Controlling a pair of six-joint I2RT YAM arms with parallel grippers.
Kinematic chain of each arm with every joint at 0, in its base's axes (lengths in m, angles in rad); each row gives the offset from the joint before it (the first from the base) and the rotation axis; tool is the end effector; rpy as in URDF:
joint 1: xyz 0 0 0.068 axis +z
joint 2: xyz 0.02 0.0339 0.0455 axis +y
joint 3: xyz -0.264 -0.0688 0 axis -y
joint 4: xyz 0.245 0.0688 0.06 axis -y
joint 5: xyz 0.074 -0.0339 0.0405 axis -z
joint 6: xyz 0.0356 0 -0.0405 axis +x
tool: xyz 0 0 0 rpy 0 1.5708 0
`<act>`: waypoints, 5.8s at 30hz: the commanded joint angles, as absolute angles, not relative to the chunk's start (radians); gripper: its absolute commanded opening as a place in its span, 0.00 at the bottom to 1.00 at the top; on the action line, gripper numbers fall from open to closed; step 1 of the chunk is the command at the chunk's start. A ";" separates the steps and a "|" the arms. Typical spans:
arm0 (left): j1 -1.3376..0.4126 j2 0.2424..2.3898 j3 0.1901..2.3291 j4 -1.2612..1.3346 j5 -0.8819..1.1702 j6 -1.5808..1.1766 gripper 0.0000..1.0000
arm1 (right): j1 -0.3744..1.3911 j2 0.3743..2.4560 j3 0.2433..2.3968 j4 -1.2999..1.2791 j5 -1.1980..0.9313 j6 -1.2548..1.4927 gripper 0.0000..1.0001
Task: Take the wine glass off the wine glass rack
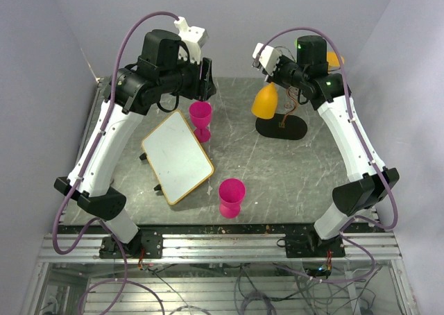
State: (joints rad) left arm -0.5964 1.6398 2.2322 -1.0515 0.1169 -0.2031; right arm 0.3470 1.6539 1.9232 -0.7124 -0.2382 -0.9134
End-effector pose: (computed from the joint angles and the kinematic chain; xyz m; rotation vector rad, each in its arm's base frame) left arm 0.2508 -0.1753 0.5150 0.4810 2.0269 -0.6155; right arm 0.3359 0.1304 0.4531 -1.2989 1.5243 -0.1234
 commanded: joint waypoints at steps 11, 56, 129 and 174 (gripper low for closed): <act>-0.591 1.616 2.244 -1.014 0.142 -0.209 0.64 | 0.357 1.586 1.855 -0.628 -0.248 -1.036 0.00; -0.589 1.600 2.221 -1.010 0.147 -0.194 0.64 | 0.375 1.593 1.789 -0.633 -0.160 -1.066 0.18; -0.587 1.536 2.121 -0.913 0.199 -0.208 0.72 | 0.405 1.534 1.741 -0.526 0.064 -1.069 0.00; -0.327 1.495 1.800 -0.495 0.314 -0.701 0.07 | 0.390 1.346 1.638 -0.218 0.017 0.362 0.41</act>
